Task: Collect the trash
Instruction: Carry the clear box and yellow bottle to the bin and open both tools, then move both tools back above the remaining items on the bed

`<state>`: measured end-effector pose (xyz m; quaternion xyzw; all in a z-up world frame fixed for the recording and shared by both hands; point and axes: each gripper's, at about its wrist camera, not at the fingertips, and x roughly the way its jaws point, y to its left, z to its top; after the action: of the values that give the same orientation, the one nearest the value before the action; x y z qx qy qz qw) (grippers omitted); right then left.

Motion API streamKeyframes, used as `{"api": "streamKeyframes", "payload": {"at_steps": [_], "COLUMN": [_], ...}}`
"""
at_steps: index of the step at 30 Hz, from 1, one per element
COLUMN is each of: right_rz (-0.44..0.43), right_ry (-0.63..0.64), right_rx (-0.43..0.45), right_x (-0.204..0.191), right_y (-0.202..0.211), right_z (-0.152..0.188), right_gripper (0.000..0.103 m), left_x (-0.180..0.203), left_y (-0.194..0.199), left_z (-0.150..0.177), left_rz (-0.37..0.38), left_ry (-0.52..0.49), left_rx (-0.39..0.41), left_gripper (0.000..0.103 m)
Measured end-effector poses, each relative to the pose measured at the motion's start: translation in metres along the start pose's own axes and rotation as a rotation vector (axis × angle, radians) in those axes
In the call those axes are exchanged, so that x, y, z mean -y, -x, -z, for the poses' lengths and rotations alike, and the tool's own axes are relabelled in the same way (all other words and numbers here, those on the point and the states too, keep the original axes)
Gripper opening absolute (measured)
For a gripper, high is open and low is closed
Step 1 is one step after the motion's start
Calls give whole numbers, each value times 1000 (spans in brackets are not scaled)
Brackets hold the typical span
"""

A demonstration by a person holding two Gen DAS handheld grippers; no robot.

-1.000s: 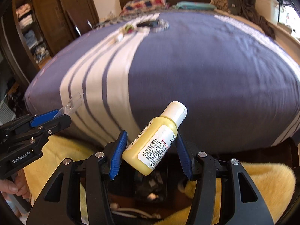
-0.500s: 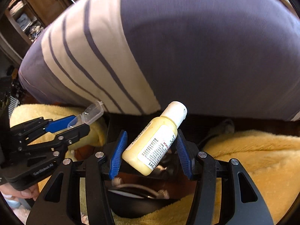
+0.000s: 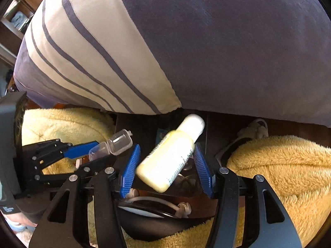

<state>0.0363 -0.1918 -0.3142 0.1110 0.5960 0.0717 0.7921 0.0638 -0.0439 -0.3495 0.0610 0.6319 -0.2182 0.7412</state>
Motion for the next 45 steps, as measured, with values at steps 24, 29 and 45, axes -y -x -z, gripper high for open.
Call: {"api": "streamKeyframes", "payload": {"at_steps": [24,29,45], "right_rz": [145,173,227], "right_ry": [15,42,28], "right_rx": [405,515,592], "right_x": [9,8,22], "right_y": [134,169,168], "right_z": [-47,-75,-208], "right_gripper": [91,93,96], "left_x": [-13,-18,-30], "left_y": [161,191,196], "left_z": [-34,-62,-188], "left_rz": [-140,-183,-248], "left_ry": [17,13,10], "left_rx": [440,536,638], "left_gripper": [95,95,95]}}
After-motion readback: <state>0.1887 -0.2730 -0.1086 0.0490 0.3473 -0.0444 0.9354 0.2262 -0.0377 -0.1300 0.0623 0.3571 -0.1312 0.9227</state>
